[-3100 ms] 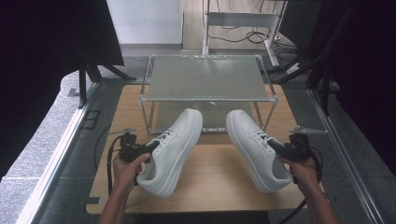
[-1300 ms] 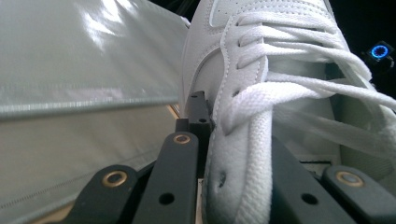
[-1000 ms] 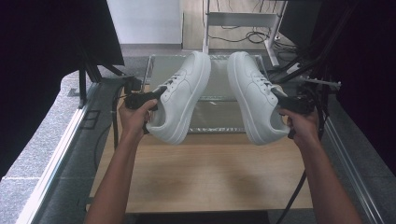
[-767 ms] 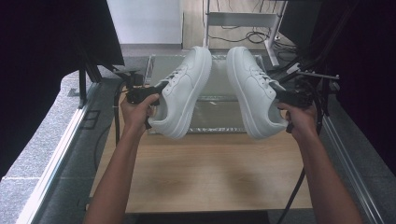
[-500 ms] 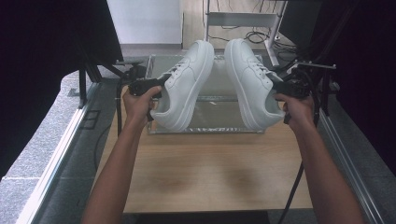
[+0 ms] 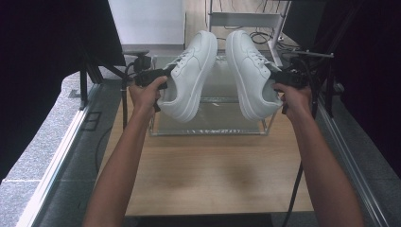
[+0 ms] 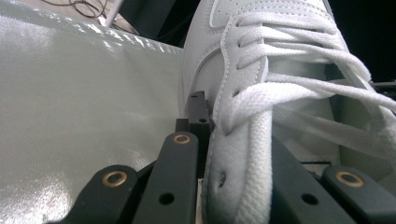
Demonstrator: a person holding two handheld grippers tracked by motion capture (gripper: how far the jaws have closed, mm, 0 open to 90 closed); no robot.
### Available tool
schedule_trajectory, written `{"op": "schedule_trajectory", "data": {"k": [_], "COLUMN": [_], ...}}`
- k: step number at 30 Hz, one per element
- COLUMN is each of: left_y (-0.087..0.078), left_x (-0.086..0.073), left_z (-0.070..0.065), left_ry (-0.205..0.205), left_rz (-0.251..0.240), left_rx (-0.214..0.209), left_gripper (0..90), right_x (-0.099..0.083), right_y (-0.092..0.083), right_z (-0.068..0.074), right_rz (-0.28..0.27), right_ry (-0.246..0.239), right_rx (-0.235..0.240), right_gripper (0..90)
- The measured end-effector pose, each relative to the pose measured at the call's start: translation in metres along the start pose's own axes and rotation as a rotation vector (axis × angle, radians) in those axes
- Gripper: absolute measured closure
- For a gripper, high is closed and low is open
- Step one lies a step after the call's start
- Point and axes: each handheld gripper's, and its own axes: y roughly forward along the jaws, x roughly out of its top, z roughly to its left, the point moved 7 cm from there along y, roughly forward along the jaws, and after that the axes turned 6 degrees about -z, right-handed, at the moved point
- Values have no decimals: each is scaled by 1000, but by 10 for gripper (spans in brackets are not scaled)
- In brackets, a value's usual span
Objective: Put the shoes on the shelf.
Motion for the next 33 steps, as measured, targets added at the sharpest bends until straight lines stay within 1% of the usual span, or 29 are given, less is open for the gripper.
{"op": "schedule_trajectory", "data": {"k": [4,6,7,8,11,13,14,16,18,19,20,22,25,26,27,28,29,30,31,32,33], "left_y": [8,12,14,17,23,28,28,33,38,40,44,46,53,54,57,57,58,58,60,60,61], "left_x": [4,9,11,14,20,24,24,28,33,35,37,37,36,36,36,36,36,36,37,37,38], "left_z": [1,0,-1,-1,-1,1,1,5,7,8,9,10,17,18,22,22,24,24,27,27,28], "left_ry": [-9,-7,-9,-9,-6,1,1,-14,-9,-9,-9,-6,-2,-7,-24,-24,-34,-34,-40,-40,-45], "left_rz": [8,8,10,12,15,15,15,28,28,28,38,44,50,49,50,50,46,46,42,42,41], "left_rx": [21,25,27,30,53,83,83,98,131,140,148,156,192,196,203,203,214,214,230,230,239], "left_gripper": [860,860,860,860,860,860,860,860,860,860,860,860,859,858,858,857,857,857,856,855,855], "right_x": [5,9,13,13,19,24,24,27,29,31,32,33,34,34,34,34,33,33,32,32,32], "right_y": [7,10,13,13,18,23,23,28,32,38,40,42,50,53,57,57,62,62,67,67,69], "right_z": [2,2,2,2,1,0,0,0,-1,0,0,0,0,-1,-3,-3,-6,-6,-9,-9,-10], "right_rz": [6,11,5,5,1,2,2,3,7,9,9,11,19,24,31,31,37,37,38,38,38], "right_ry": [-17,-14,-10,-10,6,11,11,16,22,23,20,26,26,28,27,27,40,40,52,52,54], "right_rx": [-12,-19,-29,-29,-40,-58,-58,-71,-83,-100,-102,-103,-111,-119,-131,-131,-146,-146,-164,-164,-170], "right_gripper": [872,872,872,872,872,872,872,872,872,872,872,872,872,872,872,872,872,872,872,872,872]}}
